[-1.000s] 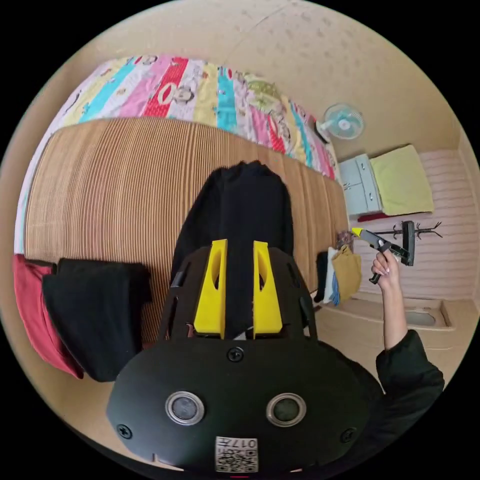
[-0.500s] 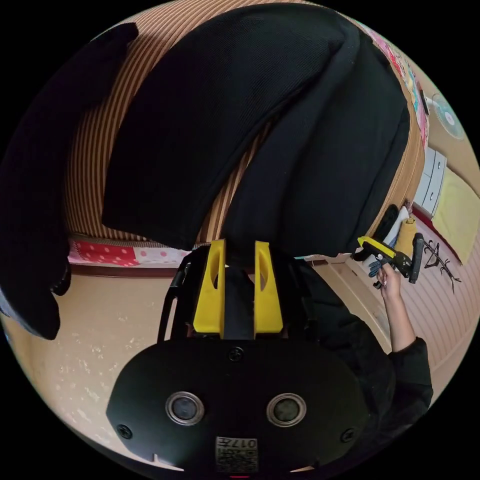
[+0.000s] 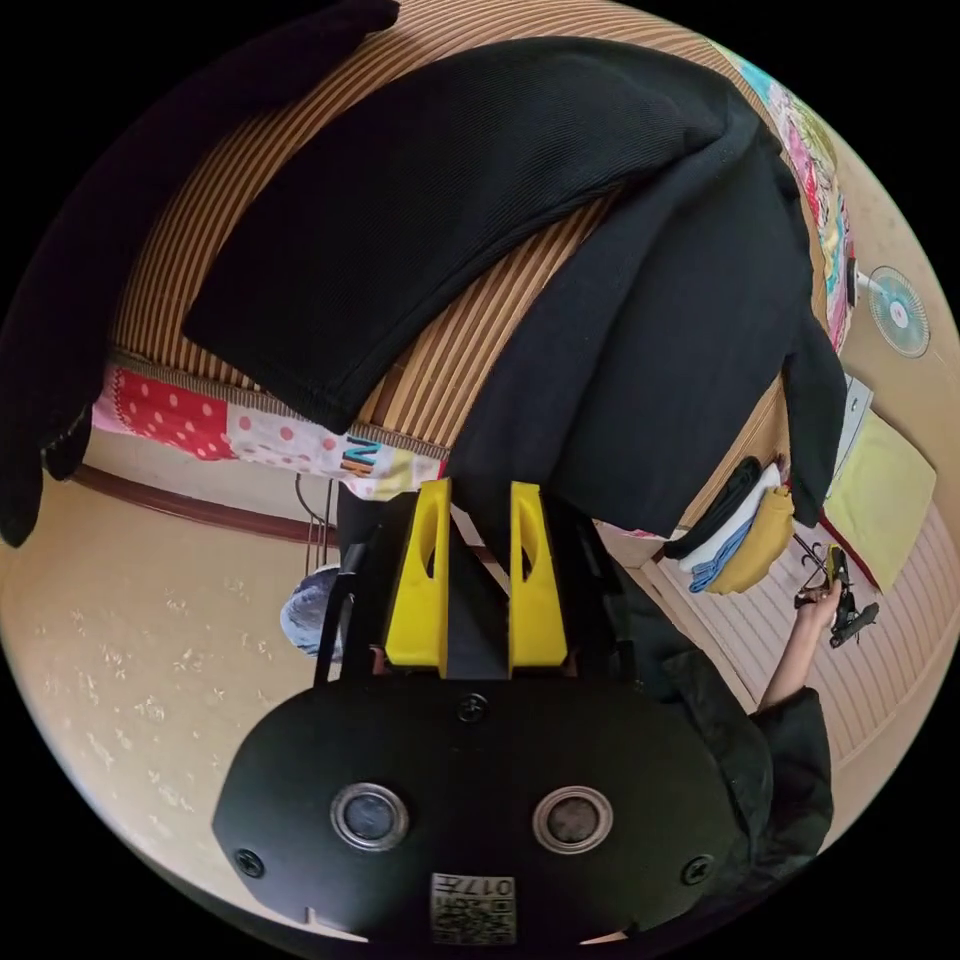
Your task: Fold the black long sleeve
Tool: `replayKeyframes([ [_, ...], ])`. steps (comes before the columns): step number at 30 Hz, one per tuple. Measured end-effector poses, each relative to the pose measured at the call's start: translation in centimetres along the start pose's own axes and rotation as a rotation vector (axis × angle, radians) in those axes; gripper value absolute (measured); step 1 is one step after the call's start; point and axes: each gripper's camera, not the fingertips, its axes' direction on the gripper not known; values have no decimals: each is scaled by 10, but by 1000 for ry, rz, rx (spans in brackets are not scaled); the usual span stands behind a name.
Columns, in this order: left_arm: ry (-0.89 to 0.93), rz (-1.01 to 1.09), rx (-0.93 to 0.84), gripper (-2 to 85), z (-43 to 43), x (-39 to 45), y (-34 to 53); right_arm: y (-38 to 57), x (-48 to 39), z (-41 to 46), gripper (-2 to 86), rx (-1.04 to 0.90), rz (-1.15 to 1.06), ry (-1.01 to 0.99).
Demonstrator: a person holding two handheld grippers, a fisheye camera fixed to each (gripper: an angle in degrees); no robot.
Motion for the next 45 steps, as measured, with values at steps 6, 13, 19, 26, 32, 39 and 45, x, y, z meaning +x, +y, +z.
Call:
replayKeyframes([
  [6, -1, 65, 177, 92, -70, -22, 1, 66, -149, 70, 64, -306, -546, -321],
  [13, -128, 123, 160, 56, -72, -20, -16, 192, -240, 136, 50, -773, -1206, -233],
  [19, -279, 130, 1, 7, -18, -40, 20, 253, -175, 99, 36, -505, -1417, -34],
  [26, 231, -162, 126, 6, -42, -198, 83, 255, -128, 99, 22, -723, -1347, -23],
  [32, 1016, -619, 546, 114, -59, -372, 105, 201, -112, 106, 9, -993, -1040, -168],
  [39, 1181, -992, 673, 96, -19, -459, 110, 171, -56, 63, 7, -1136, -909, -172],
  [45, 1322, -932, 793, 35, -4, -476, 127, 180, -13, 25, 5, -1198, -878, -101],
])
